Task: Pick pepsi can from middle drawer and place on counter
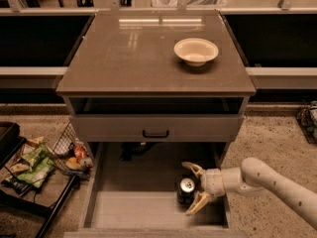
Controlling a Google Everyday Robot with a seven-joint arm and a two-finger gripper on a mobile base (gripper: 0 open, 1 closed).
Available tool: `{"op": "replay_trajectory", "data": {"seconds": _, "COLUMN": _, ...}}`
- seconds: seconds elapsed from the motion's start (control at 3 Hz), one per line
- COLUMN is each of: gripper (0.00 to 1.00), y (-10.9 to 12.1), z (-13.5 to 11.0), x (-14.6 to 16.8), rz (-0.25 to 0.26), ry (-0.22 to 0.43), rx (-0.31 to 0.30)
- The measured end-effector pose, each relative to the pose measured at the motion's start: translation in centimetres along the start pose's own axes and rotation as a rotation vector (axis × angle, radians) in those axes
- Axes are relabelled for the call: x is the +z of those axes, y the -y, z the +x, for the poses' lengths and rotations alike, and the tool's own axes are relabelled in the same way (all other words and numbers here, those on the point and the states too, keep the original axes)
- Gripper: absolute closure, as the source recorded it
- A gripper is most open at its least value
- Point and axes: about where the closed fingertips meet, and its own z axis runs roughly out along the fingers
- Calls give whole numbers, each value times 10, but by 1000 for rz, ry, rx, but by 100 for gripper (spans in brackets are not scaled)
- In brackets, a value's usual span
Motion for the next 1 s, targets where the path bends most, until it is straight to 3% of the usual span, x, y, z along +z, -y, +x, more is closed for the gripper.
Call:
{"op": "replay_trajectory", "data": {"seconds": 0.33, "gripper": 3, "y": -7, "z": 20, "x": 11, "rz": -18, "ry": -12, "rx": 31}}
{"op": "replay_trajectory", "data": {"seconds": 1.0, "gripper": 49, "y": -10, "z": 32, "x": 22, "rz": -32, "ry": 16, "rx": 46}}
